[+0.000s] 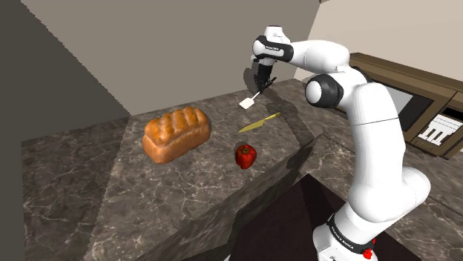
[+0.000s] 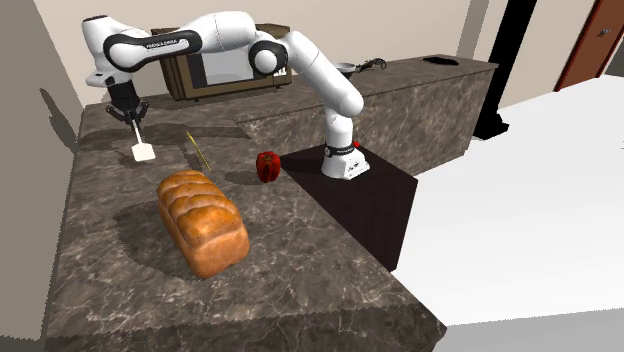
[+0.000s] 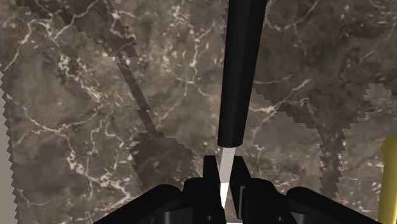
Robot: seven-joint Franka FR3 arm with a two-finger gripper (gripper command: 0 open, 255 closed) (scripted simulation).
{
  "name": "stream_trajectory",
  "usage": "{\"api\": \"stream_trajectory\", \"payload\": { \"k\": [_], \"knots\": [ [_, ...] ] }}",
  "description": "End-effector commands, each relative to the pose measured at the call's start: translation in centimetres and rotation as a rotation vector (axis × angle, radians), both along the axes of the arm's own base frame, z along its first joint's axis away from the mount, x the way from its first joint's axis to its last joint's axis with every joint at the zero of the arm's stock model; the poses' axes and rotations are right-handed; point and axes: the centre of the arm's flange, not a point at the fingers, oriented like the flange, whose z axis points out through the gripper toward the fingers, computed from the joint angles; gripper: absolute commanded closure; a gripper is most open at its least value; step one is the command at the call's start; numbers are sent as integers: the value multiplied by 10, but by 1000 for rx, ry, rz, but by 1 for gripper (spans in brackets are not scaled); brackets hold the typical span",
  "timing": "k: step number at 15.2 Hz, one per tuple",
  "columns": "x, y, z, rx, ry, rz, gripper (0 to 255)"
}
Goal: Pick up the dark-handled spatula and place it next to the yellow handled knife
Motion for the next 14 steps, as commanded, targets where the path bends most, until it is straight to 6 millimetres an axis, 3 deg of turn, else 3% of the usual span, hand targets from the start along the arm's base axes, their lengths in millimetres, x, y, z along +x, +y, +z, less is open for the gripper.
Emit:
{"api": "stream_trajectory", "payload": {
  "k": [1, 14],
  "knots": [
    [1, -1, -10, 0, -1, 0, 255],
    [1, -1, -77, 0, -1, 0, 255]
  ]
}}
